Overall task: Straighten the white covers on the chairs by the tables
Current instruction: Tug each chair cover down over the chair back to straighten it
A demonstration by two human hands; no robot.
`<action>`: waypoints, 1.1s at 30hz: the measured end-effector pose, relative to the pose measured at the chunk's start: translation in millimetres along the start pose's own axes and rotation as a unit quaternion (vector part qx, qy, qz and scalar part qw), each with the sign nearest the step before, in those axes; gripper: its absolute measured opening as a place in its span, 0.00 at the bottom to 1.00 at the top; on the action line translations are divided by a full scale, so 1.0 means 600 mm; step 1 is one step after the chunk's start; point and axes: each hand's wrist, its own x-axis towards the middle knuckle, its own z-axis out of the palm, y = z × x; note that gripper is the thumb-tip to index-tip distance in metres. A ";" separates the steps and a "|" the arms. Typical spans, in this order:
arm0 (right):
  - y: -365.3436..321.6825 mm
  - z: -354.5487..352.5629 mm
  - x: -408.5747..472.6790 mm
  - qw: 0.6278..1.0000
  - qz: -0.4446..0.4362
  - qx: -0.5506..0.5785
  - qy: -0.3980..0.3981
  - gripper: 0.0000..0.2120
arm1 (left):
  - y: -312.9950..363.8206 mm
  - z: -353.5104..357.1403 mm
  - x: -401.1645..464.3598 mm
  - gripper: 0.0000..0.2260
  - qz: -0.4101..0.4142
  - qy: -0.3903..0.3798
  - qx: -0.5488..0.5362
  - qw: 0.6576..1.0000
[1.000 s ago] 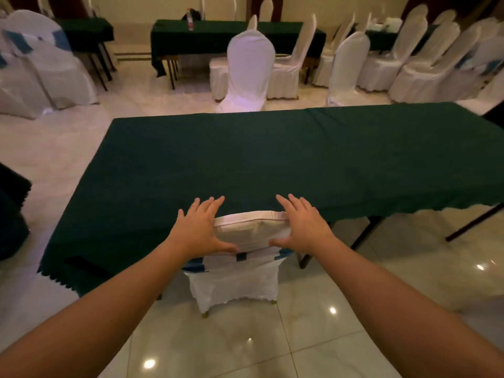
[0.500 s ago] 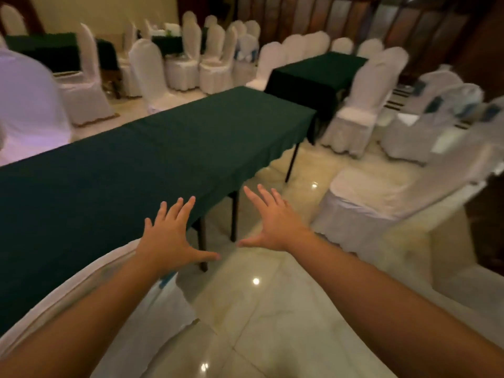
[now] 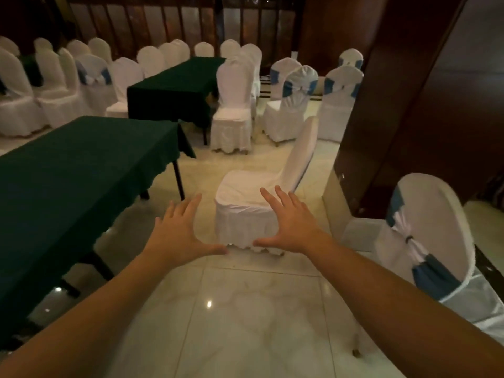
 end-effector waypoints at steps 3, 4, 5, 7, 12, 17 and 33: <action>0.149 -0.037 0.036 1.000 0.024 -0.007 -0.004 0.60 | 0.120 0.046 0.123 0.66 0.021 -0.003 -0.011 1.000; 0.192 -0.050 0.051 0.999 0.033 -0.010 -0.004 0.60 | 0.154 0.058 0.162 0.66 0.031 -0.005 -0.016 0.999; 0.237 -0.064 0.068 0.999 0.042 -0.010 -0.005 0.60 | 0.189 0.067 0.203 0.65 0.041 -0.012 -0.020 0.999; 0.315 -0.087 0.103 0.998 0.060 -0.007 -0.001 0.59 | 0.250 0.081 0.276 0.65 0.058 -0.025 -0.020 0.998; 0.471 -0.110 0.212 0.996 0.082 -0.032 -0.002 0.60 | 0.356 0.119 0.444 0.64 0.069 -0.040 -0.042 0.996; 0.620 -0.100 0.376 0.994 0.093 -0.063 0.005 0.61 | 0.433 0.196 0.666 0.63 0.089 -0.049 -0.054 0.993; 0.911 -0.097 0.869 0.988 0.060 -0.131 -0.058 0.63 | 0.576 0.381 1.117 0.66 0.021 -0.147 -0.077 0.986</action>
